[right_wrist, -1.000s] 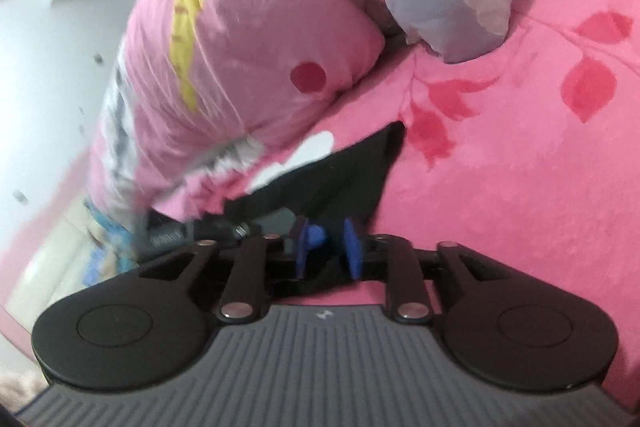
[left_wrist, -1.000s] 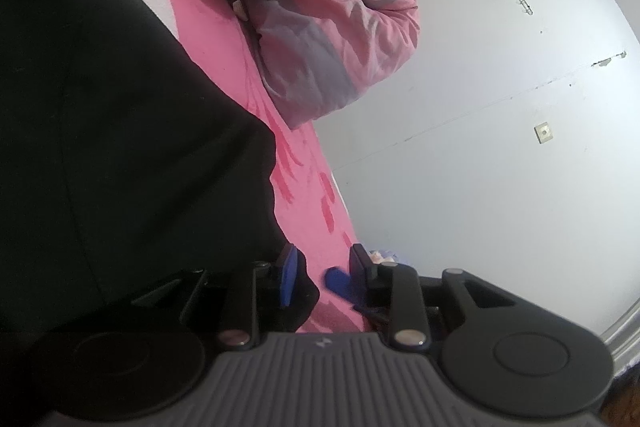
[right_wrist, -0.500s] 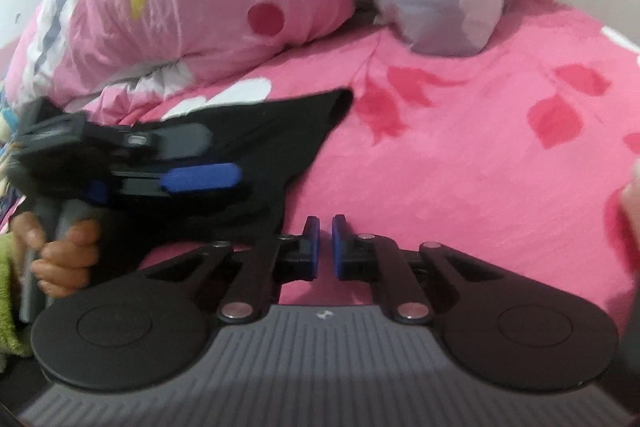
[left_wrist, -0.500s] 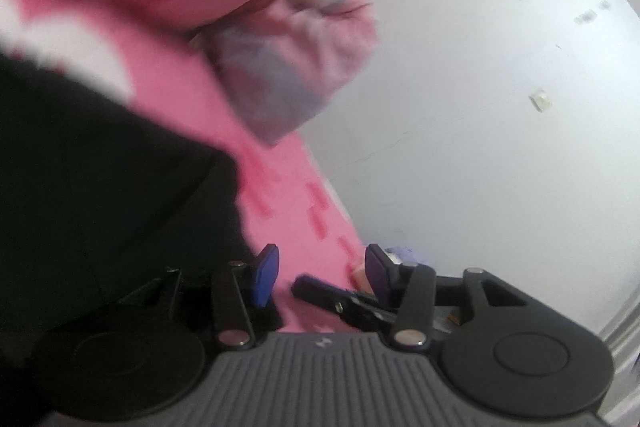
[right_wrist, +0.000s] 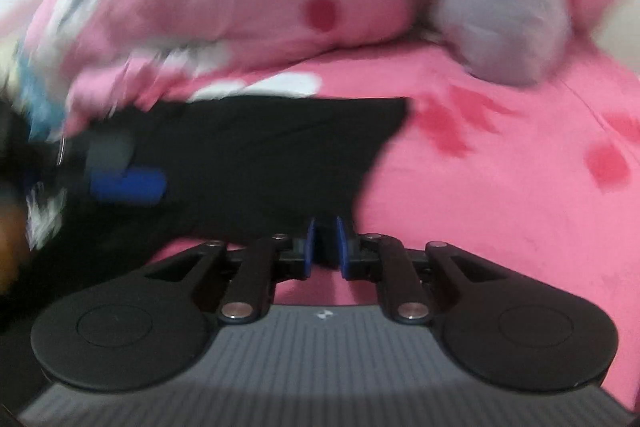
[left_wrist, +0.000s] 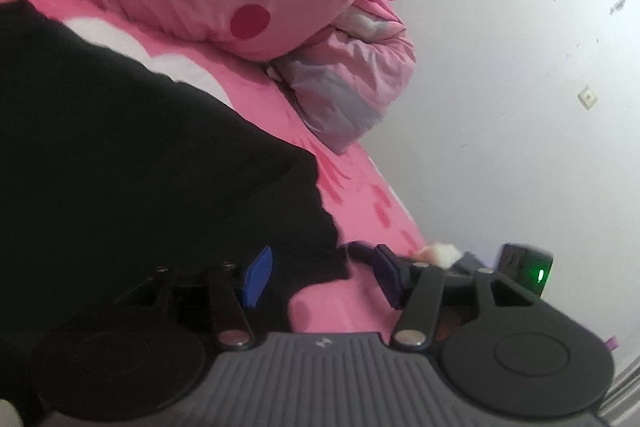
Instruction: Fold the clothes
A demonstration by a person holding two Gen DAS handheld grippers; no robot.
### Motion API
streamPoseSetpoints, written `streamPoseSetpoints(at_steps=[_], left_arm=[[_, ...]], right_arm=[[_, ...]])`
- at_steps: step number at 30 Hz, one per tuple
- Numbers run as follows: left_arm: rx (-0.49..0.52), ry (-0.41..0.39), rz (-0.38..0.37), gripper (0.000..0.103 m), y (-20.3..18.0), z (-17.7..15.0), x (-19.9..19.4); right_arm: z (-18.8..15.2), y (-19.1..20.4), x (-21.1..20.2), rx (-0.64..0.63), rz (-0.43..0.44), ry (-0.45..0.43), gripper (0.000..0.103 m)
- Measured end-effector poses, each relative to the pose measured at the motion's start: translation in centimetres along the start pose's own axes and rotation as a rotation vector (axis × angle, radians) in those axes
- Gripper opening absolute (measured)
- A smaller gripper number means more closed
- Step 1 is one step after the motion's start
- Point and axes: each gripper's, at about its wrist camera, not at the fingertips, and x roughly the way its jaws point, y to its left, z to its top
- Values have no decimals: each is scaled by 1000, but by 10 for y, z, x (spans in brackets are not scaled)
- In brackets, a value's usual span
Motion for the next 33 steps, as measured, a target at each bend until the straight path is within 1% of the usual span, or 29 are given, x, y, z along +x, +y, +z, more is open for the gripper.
streamPoseSetpoints(at_steps=[1,3,4,5,8,11,12,13,15,17,18,19,20,21,22,24,26,27,29,30,31,32,33], left_arm=[[6,2,4,64,1,-1,0],[-3,-2,7,64,5,-2,1],[-6,-4,1,64,6,-2,2],[-7,-9,-1,64,6,-3,2],[0,-27,1,67,6,-4,1],[11,-44,2,68,5,-7,0],[5,-51,-5,68,6,-6,-1],[-3,-58,-12,68,7,-6,-2],[-27,-79,-33,68,11,-6,-5],[-49,-108,-49,68,14,-4,-11],[-50,-127,-53,68,13,-3,-16],[-50,-147,-57,68,11,0,-20],[-45,-167,-57,68,7,3,-28],[-40,-186,-56,68,3,7,-35],[-33,-200,-54,68,-2,12,-45],[-14,-238,-37,68,-14,26,-75],[21,-261,-4,68,-25,40,-114],[54,-269,40,69,-31,48,-139],[128,-290,140,73,-39,63,-193],[167,-306,191,77,-42,70,-222],[192,-317,234,80,-41,76,-245],[210,-324,282,80,-39,81,-268],[227,-320,340,81,-33,86,-286]], right_arm=[[3,-11,-4,39,-66,-9,10],[5,-37,-12,159,-152,-31,11],[10,-44,-19,219,-131,-61,14],[17,-41,-24,228,-106,-103,14],[47,3,-12,80,-15,-140,16],[68,41,29,-22,96,-98,21],[71,46,43,-42,121,-78,21],[72,46,58,-55,114,-46,22],[71,32,89,-47,15,24,22],[69,-1,97,66,-36,23,16],[71,-15,87,157,-50,1,16],[73,-28,77,243,-67,-21,18],[77,-29,65,261,-124,-46,21],[81,-27,53,251,-171,-63,21],[86,-23,39,238,-189,-73,21],[99,-6,2,224,-197,-106,21],[115,20,-44,174,-206,-168,25],[120,31,-64,152,-200,-198,27],[129,55,-104,104,-182,-258,34],[133,69,-124,77,-174,-286,37],[137,81,-140,55,-170,-310,44],[140,92,-157,34,-163,-334,49],[142,103,-172,13,-149,-354,51]])
